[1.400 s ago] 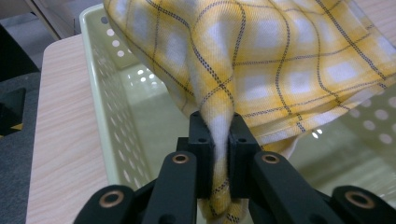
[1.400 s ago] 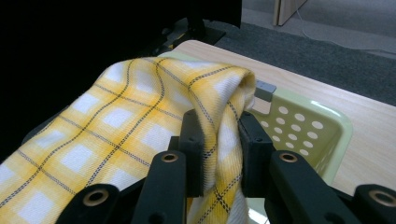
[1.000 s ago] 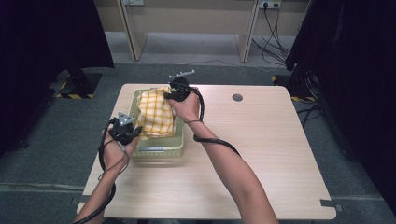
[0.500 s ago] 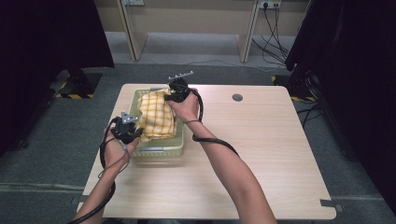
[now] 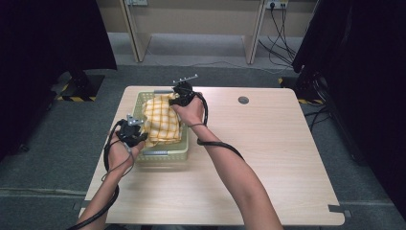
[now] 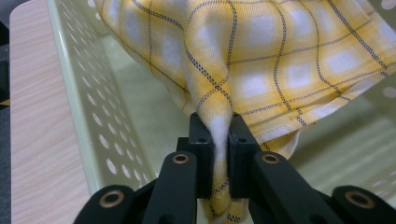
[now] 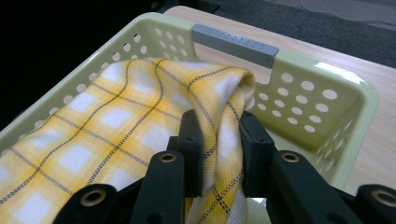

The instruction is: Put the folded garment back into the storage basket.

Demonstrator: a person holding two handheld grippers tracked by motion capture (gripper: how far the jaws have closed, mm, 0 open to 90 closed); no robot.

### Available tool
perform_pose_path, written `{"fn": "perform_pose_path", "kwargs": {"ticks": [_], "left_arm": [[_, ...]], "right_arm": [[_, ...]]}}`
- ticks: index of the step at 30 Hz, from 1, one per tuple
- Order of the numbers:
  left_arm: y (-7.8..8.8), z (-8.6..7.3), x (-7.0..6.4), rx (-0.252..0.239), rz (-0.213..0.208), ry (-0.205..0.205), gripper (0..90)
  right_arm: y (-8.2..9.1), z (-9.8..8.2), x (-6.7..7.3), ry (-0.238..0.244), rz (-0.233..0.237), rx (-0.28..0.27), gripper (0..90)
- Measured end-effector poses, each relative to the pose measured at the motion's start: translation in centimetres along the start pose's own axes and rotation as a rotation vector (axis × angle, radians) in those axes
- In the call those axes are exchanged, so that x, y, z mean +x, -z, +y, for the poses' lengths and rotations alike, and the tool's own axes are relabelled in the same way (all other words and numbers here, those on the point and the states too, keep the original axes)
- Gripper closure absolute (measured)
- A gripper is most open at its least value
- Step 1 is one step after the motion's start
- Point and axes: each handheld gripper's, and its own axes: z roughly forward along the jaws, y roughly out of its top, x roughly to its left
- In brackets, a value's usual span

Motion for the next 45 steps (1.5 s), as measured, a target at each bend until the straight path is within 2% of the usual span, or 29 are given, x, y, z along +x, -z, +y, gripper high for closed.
{"fn": "perform_pose_path", "kwargs": {"ticks": [26, 40, 45], "left_arm": [[-0.9, 0.0, 0.4, 0.077, -0.007, -0.019, 83.3], [-1.2, 0.1, 0.4, 0.096, -0.013, -0.021, 83.0], [-1.2, 0.1, 0.5, 0.100, -0.016, -0.022, 82.0]], "right_arm": [[-1.4, -0.6, 0.0, -0.006, -0.016, 0.057, 73.7], [-1.7, -0.7, 0.1, 0.008, -0.032, 0.082, 71.7], [-1.8, -0.7, 0.1, 0.025, -0.048, 0.091, 67.7]]}}
